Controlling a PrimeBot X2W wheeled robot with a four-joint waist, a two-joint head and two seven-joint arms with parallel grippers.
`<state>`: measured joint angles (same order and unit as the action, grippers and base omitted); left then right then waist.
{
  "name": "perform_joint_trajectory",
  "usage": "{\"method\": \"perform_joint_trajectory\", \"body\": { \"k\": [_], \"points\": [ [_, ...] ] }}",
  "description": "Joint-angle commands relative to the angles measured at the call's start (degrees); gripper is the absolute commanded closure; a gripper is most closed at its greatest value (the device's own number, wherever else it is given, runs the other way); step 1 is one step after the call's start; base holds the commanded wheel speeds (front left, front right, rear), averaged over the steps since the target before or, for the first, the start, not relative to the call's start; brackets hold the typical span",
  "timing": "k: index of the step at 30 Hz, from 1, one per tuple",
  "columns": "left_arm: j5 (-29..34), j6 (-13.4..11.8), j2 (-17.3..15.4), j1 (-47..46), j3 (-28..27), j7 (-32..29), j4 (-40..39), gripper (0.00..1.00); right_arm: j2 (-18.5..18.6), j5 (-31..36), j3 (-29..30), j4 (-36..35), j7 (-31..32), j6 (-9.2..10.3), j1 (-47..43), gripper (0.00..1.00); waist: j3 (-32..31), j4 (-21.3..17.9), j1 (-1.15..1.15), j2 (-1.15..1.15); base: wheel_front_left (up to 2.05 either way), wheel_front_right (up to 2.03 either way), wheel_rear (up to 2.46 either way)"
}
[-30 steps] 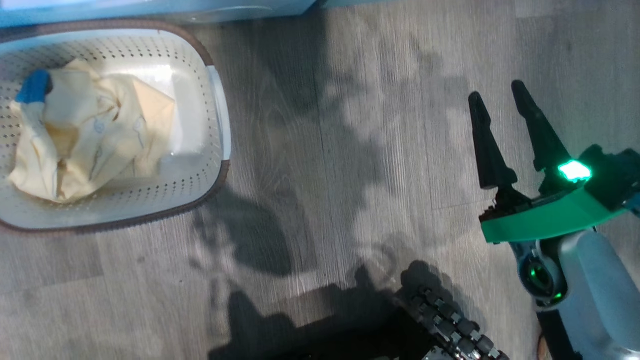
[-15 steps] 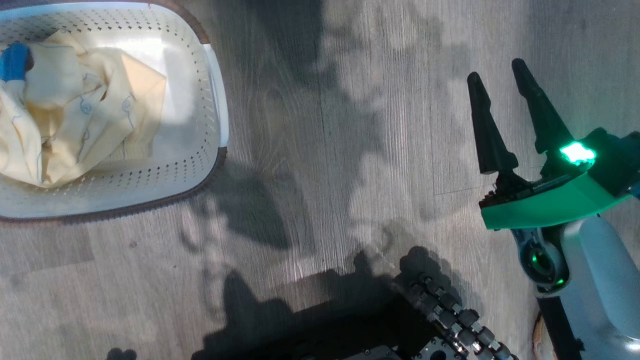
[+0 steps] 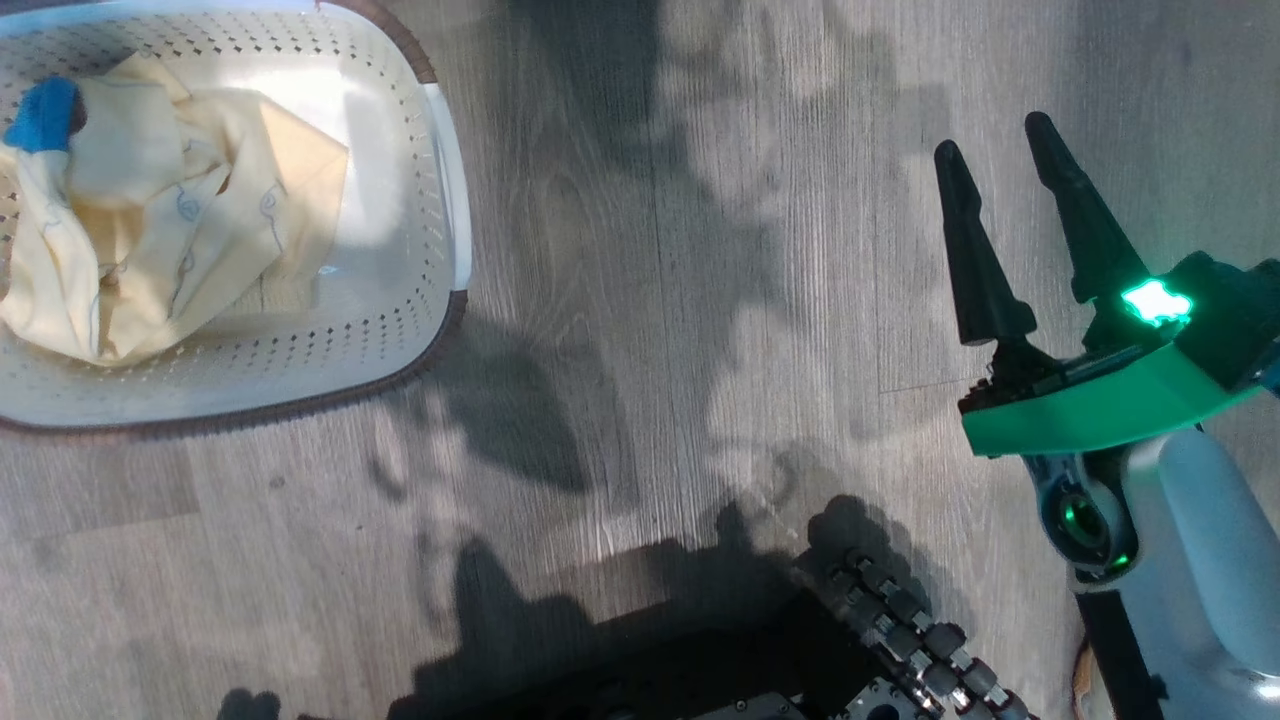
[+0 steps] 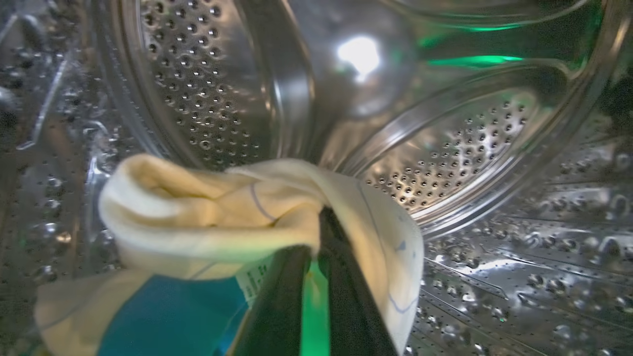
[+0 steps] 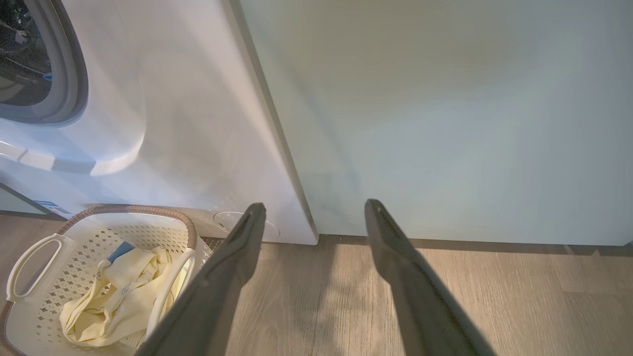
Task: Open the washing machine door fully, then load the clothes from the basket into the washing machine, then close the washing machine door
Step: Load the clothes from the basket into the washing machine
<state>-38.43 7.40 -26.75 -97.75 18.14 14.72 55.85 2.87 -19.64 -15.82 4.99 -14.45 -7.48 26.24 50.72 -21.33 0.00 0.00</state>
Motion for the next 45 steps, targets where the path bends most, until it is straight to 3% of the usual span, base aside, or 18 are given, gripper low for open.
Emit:
{"method": "perform_joint_trajectory", "body": {
  "k": [1,9,24,32,34,36,41,45],
  "points": [
    [0.71,0.07,-1.64,-0.64,-0.89,0.28,-2.52,1.0,0.01,0.18,-0.44,-1.23,-0.55,-0.01,-1.43,0.0,-0.09,-0.02,0.0,0.0,0.0,0.0,0.0],
    [3.68,0.08,-1.92,1.42,-4.3,0.28,-3.06,1.0,0.01,0.17,-0.52,-1.23,-0.55,-0.01,-1.57,0.0,-0.51,-0.51,0.0,0.0,0.0,0.0,0.0],
    [13.43,0.08,1.54,3.65,-15.96,0.28,-10.55,1.0,1.28,0.52,0.07,-1.53,-0.55,-0.01,-2.33,0.0,-1.14,-0.11,0.0,0.0,0.0,0.0,0.0],
    [13.26,0.08,3.15,5.89,-14.81,0.28,-13.04,1.0,1.49,0.68,-0.12,-1.56,-0.55,-0.01,-2.26,0.0,-1.07,0.13,0.0,0.0,0.0,0.0,0.0],
    [13.15,0.08,3.24,6.79,-13.92,0.28,-11.69,0.57,1.59,0.72,-0.21,-1.47,-0.55,-0.01,-2.36,0.0,-1.29,0.2,0.0,0.0,0.0,0.0,0.0],
    [13.42,0.08,3.5,7.48,-13.49,0.28,-8.7,0.0,1.71,0.78,-0.21,-1.36,-0.55,-0.01,-2.54,0.0,-1.65,0.34,0.0,0.0,0.0,0.0,0.0],
    [14.32,0.09,4.04,6.59,-11.05,0.28,1.38,0.0,2.11,0.88,0.23,-1.13,-0.55,-0.01,-3.19,0.0,-2.87,1.08,0.0,0.0,0.0,0.0,0.0],
    [14.79,0.09,4.91,6.56,-9.26,0.28,4.69,0.0,2.25,0.87,0.79,-1.03,-0.55,-0.01,-3.35,0.0,-4.36,1.9,0.0,0.0,0.0,0.0,0.0]
  ]
}}
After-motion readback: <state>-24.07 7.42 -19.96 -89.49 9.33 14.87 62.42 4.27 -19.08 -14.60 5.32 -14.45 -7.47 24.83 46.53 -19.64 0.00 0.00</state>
